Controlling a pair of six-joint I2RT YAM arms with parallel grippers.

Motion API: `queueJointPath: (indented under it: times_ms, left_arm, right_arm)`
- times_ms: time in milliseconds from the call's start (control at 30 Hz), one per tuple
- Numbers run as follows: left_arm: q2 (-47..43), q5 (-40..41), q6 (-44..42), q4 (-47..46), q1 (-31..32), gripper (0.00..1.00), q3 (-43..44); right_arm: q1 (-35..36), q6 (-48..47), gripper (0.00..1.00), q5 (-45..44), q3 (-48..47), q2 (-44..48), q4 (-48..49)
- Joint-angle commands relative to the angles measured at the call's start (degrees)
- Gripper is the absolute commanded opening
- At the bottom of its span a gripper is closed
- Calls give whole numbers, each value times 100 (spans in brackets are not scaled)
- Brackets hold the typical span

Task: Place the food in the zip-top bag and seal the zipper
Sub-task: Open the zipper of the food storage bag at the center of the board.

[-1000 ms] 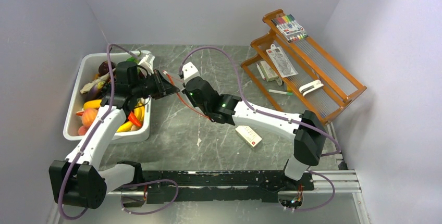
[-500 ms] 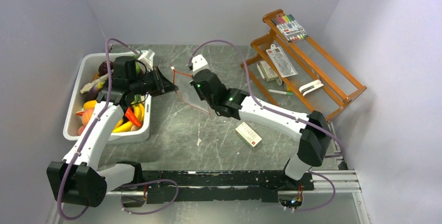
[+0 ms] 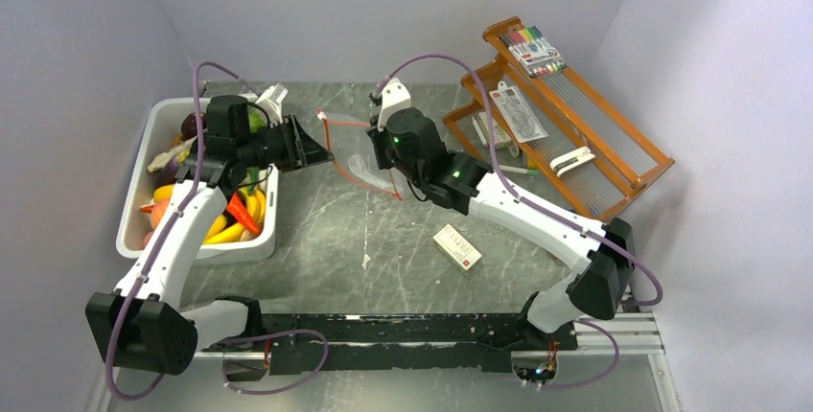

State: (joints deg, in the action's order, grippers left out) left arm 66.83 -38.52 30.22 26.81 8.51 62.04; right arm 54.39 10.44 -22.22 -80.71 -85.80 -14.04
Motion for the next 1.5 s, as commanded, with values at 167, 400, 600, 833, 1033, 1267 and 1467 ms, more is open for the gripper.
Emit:
queueJointPath:
  times_ms: [167, 400, 600, 833, 1033, 1267, 1467]
  left_arm:
    - [-154, -763, 148, -940, 31, 70, -149]
    - [-206, 123, -21, -638, 236, 81, -162]
    - [-40, 408, 9, -680, 469, 82, -278]
    - [100, 739, -42, -767, 520, 82, -298]
    - [289, 629, -9, -1038, 575, 78, -402]
    - [639, 1814, -190, -148, 599, 37, 109]
    - [613, 2530, -218, 5, 599, 11, 114]
  right_arm:
    - [50, 532, 0, 179, 250, -176, 274]
    - [108, 835, 0, 394, 139, -330, 455]
    - [194, 854, 0, 312, 182, -388, 666]
    - [230, 808, 0, 366, 239, -364, 829]
    - [266, 666, 0, 358, 147, -373, 744]
    - [267, 405, 0, -709, -8, -132, 246]
    - [271, 347, 0, -1461, 1, 287, -163]
